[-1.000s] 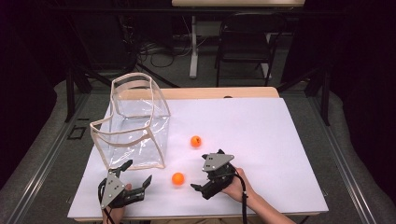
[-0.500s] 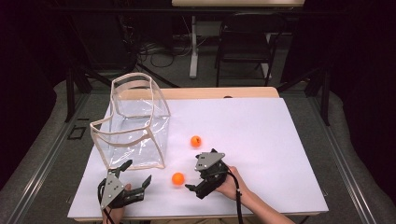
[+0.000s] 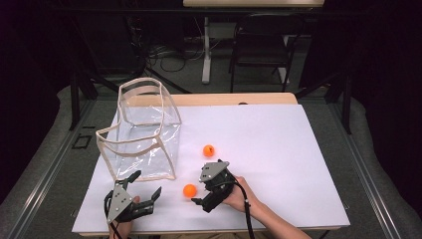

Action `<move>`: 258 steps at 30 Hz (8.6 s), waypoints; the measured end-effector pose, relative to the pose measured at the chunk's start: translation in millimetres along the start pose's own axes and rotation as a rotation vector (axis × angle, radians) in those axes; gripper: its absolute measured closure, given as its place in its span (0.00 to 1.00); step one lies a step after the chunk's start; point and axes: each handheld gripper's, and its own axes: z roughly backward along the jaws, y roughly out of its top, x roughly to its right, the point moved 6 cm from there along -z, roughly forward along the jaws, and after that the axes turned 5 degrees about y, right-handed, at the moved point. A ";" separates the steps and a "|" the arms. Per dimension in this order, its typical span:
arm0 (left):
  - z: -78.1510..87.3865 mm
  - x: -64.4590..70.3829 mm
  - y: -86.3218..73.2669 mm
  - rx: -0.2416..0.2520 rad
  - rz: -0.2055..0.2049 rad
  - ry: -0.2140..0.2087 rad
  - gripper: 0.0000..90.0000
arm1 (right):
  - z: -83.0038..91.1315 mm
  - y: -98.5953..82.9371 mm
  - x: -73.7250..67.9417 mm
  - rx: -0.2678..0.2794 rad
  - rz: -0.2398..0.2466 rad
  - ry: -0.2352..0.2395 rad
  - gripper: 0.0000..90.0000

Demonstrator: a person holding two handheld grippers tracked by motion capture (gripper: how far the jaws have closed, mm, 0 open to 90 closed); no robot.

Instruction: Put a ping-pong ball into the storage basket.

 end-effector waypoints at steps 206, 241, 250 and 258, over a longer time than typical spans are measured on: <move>0.4 2.0 0.6 0.004 -0.006 -0.025 0.17 | 40.1 1.1 34.2 0.072 -0.058 -0.168 0.56; -0.9 3.0 0.4 0.001 -0.001 -0.029 0.17 | 58.3 6.6 43.6 0.137 -0.072 -0.213 0.56; -0.8 3.0 0.4 0.001 -0.002 -0.029 0.17 | 63.2 8.8 44.7 0.157 -0.079 -0.218 0.56; -0.7 2.9 0.3 0.000 -0.003 -0.030 0.17 | 66.5 10.1 45.6 0.169 -0.077 -0.226 0.56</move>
